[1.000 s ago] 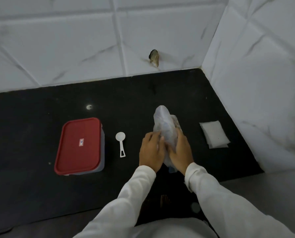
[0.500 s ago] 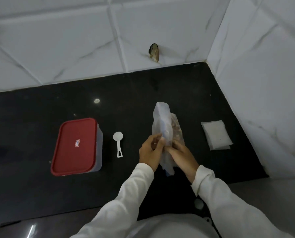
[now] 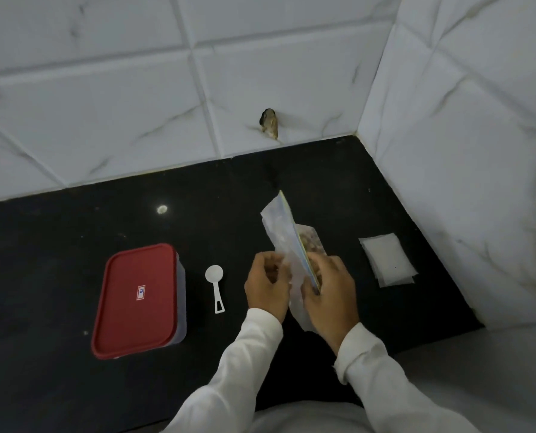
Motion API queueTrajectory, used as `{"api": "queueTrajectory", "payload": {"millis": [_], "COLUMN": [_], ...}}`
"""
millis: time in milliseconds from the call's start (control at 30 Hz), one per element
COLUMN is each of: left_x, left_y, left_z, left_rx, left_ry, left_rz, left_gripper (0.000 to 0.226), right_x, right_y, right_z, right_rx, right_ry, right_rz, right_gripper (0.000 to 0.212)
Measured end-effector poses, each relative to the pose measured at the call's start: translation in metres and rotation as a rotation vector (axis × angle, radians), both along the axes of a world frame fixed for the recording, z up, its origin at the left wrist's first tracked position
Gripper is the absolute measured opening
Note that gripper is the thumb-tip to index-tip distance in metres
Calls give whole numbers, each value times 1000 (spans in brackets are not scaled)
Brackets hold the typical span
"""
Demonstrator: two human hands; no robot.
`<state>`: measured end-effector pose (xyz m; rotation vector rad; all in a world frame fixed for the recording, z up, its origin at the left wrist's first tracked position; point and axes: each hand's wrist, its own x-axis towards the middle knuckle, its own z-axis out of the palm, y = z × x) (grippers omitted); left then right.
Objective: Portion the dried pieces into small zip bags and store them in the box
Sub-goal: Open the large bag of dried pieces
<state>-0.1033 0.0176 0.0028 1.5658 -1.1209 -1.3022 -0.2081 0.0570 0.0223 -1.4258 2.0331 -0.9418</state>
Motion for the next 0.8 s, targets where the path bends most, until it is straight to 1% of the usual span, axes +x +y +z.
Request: {"api": "queueTrajectory", "payload": {"millis": [33, 100, 167, 233, 267, 333, 400, 433, 500, 600, 667, 800], "left_x": [-2, -3, -2, 1, 2, 5, 6, 8, 9, 11, 12, 14], "left_y": [0, -3, -6, -9, -10, -11, -13, -13, -12, -12, -13, -17], "left_z": [5, 8, 8, 7, 8, 9, 13, 16, 21, 30, 37, 53], "left_rx": [10, 41, 79, 139, 163, 188, 191, 184, 156, 144, 152, 186], "left_ry": [58, 75, 75, 124, 140, 162, 180, 172, 151, 173, 215, 389], "left_rz": [-31, -70, -66, -57, -57, -56, -64, -86, -126, -138, -120, -25], "left_gripper": [2, 11, 19, 21, 17, 9, 13, 14, 17, 20, 21, 25], "right_x": [2, 6, 9, 7, 4, 1, -1, -1, -2, -3, -5, -8], "right_y": [1, 2, 4, 5, 4, 3, 2, 2, 1, -4, -6, -11], "right_z": [-2, -4, -7, -4, -2, 5, 15, 19, 25, 33, 38, 50], "right_rx": [-5, 31, 42, 82, 94, 101, 83, 54, 2, -25, -30, -29], "right_ry": [27, 16, 47, 27, -24, -153, -279, -296, -283, -314, -412, -684], "right_rz": [25, 52, 93, 119, 133, 179, 174, 150, 122, 85, 33, -91], "right_gripper": [44, 47, 49, 48, 45, 32, 21, 18, 16, 11, 12, 17]}}
